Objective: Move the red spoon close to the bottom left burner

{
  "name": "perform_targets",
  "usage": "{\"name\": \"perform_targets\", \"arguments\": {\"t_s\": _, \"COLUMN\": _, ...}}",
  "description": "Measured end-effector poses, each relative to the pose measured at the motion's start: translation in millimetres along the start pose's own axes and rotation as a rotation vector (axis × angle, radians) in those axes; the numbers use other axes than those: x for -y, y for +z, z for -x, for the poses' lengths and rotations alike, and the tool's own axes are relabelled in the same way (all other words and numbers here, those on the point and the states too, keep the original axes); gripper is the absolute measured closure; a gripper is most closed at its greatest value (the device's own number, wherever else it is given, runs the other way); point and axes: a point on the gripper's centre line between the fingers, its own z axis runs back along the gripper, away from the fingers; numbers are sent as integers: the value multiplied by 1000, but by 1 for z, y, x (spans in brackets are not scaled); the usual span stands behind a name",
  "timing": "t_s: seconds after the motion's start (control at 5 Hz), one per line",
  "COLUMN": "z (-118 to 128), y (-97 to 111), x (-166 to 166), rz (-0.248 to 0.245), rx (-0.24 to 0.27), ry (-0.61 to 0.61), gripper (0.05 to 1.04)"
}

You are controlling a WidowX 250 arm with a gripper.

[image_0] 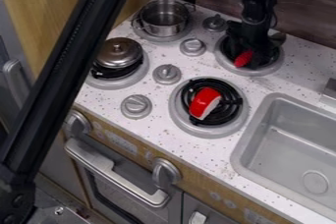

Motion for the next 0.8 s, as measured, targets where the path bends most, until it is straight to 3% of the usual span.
{"name": "perform_targets", "arguments": {"t_s": 0.2, "z": 2, "y": 0, "x": 0, "rz": 5, "rx": -2, "ry": -6, "gripper": 654}}
{"name": "perform_targets", "arguments": {"t_s": 0.4, "z": 9, "y": 2, "x": 2, "rz": 13, "rx": -15, "ry": -10, "gripper": 682}}
{"name": "perform_targets", "arguments": {"t_s": 0.6, "z": 22, "y": 12, "x": -9, "rz": -10, "rx": -21, "ry": -14, "gripper": 682}}
{"name": "perform_targets", "arguments": {"t_s": 0.8, "z": 42, "y": 35, "x": -44, "rz": -47, "rx": -10, "ry": 43, "gripper": 682}}
